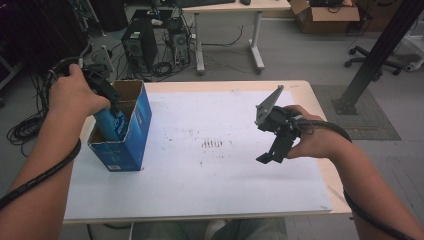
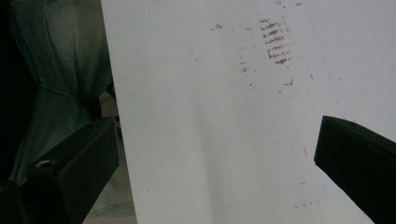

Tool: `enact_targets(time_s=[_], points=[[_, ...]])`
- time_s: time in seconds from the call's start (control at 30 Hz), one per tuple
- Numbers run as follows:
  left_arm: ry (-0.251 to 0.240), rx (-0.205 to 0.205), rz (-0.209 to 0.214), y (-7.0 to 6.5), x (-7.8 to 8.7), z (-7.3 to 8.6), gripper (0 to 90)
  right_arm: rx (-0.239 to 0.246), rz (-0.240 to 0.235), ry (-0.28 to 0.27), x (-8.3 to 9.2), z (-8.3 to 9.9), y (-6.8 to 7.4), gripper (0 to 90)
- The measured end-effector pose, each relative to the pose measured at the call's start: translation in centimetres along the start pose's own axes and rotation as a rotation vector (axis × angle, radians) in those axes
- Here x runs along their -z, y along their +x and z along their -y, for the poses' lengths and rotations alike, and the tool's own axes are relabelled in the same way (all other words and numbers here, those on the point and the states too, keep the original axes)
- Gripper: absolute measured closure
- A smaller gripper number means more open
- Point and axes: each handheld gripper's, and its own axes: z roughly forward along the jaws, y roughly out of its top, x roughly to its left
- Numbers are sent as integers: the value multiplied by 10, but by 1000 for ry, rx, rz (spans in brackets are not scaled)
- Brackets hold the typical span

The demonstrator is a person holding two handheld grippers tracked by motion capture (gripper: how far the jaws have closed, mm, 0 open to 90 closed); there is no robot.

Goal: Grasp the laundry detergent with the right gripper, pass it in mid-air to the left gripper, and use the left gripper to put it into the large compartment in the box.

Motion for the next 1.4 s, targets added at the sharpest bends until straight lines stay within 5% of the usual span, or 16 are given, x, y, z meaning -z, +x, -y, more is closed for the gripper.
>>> enact_targets(time_s=[1.4], points=[[28, 7, 2, 0, -62, -1, 379, -10, -12, -10, -7, 6, 1, 1]])
